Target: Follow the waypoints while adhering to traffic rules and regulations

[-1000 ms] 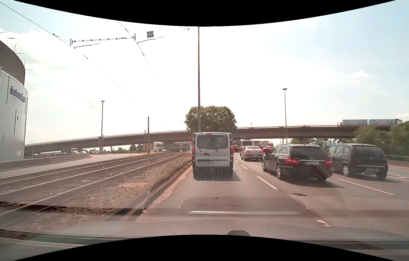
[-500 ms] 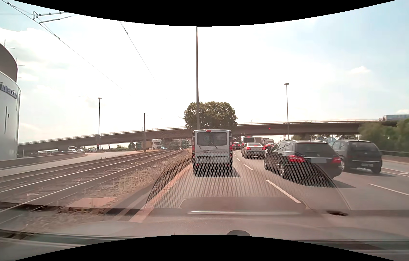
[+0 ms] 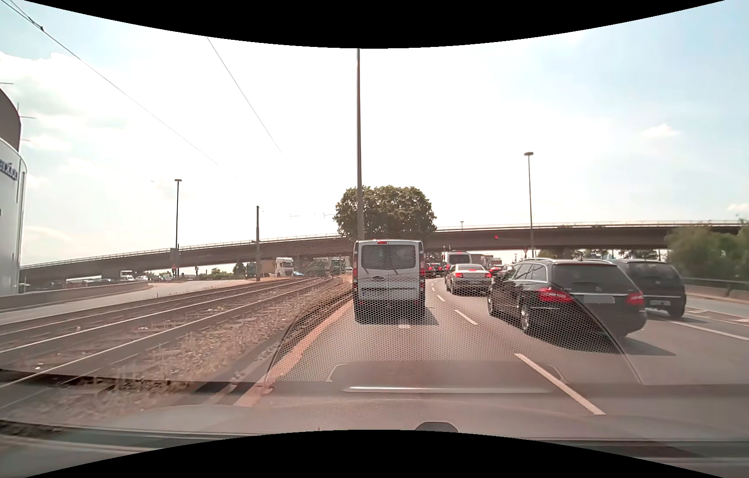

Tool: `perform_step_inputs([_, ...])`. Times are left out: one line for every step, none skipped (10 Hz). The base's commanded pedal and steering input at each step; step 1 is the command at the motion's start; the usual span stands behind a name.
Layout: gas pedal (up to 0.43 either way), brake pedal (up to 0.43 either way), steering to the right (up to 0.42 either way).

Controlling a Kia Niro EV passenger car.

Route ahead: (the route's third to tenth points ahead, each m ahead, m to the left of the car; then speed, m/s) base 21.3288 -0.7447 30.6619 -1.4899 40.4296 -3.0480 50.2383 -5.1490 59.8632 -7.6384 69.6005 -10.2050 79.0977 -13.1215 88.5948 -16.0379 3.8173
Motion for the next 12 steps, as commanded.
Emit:
perform_step_inputs([0.000,0.000,-0.005])
perform_step_inputs([0.000,0.000,-0.005])
perform_step_inputs([0.000,0.000,-0.005])
perform_step_inputs([0.000,0.000,-0.005])
perform_step_inputs([0.000,0.000,-0.005])
perform_step_inputs([0.000,0.000,-0.006])
perform_step_inputs([0.000,0.000,-0.007])
perform_step_inputs([0.000,0.000,-0.009])
perform_step_inputs([0.000,0.000,-0.010])
perform_step_inputs([0.000,0.000,-0.010])
perform_step_inputs([0.000,0.000,-0.010])
perform_step_inputs([0.000,0.000,-0.010])
